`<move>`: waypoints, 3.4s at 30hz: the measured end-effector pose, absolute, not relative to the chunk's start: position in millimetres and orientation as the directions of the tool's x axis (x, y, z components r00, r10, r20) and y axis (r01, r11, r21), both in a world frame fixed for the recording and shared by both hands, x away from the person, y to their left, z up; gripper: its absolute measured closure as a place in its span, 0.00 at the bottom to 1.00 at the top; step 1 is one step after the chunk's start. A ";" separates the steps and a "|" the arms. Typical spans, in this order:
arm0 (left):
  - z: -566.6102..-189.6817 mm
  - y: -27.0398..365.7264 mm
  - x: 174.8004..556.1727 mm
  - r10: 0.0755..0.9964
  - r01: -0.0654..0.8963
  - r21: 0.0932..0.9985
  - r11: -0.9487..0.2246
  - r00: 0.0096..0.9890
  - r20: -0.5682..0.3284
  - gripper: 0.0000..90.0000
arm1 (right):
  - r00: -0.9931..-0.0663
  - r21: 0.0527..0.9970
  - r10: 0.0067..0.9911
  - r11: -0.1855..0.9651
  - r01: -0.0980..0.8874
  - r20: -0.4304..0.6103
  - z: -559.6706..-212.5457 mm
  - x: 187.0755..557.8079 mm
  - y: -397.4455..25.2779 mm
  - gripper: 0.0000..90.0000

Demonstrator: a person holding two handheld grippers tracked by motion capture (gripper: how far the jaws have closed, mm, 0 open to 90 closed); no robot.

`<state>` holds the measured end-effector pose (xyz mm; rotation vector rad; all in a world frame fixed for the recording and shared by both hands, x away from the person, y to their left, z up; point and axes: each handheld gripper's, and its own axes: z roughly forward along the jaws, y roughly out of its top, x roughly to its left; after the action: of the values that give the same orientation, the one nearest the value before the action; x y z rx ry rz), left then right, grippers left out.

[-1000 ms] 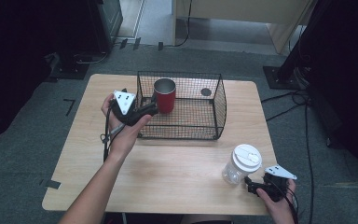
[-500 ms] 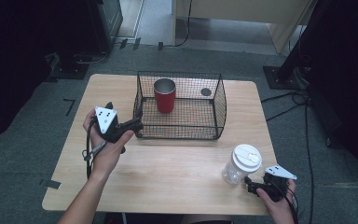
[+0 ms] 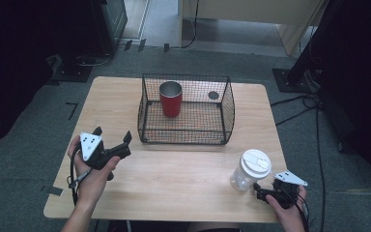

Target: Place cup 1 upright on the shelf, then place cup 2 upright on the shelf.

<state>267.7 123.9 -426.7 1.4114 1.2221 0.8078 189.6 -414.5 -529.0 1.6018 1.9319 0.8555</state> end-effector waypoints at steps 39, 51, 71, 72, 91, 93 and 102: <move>-517.9 216.5 245.6 0.995 0.659 0.746 -0.093 0.097 0.038 0.00 | -0.195 0.726 0.980 0.115 0.678 0.026 -528.9 189.6 -414.5 0.04; -520.3 221.8 254.6 0.989 0.712 0.693 -0.113 0.146 0.011 0.00 | -0.190 0.725 0.981 0.112 0.680 0.026 -528.8 189.6 -414.5 0.04; -520.2 218.1 258.2 0.985 0.710 0.692 -0.132 0.172 0.011 0.00 | -0.178 0.786 0.981 0.047 0.617 0.081 -505.0 161.3 -421.1 0.05; -520.2 218.1 258.2 0.985 0.710 0.692 -0.131 0.171 0.011 0.00 | -0.194 0.791 0.978 0.058 0.609 0.078 -502.6 159.9 -419.2 0.05; -520.2 218.2 258.2 0.986 0.710 0.693 -0.127 0.167 0.010 0.00 | -0.341 0.827 0.938 0.142 0.544 0.063 -475.5 147.4 -377.7 0.07; -520.2 218.3 258.2 0.986 0.710 0.693 -0.125 0.165 0.009 0.00 | -0.330 0.827 0.943 0.145 0.543 0.052 -474.0 147.2 -372.3 0.07; -520.1 218.5 258.2 0.987 0.711 0.692 -0.124 0.162 0.010 0.00 | -0.297 0.862 0.953 0.099 0.498 0.062 -467.1 152.4 -356.0 0.07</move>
<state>258.2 218.5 -520.1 1.8985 1.6051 0.6559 152.4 -356.0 -467.1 1.4157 1.8543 1.1212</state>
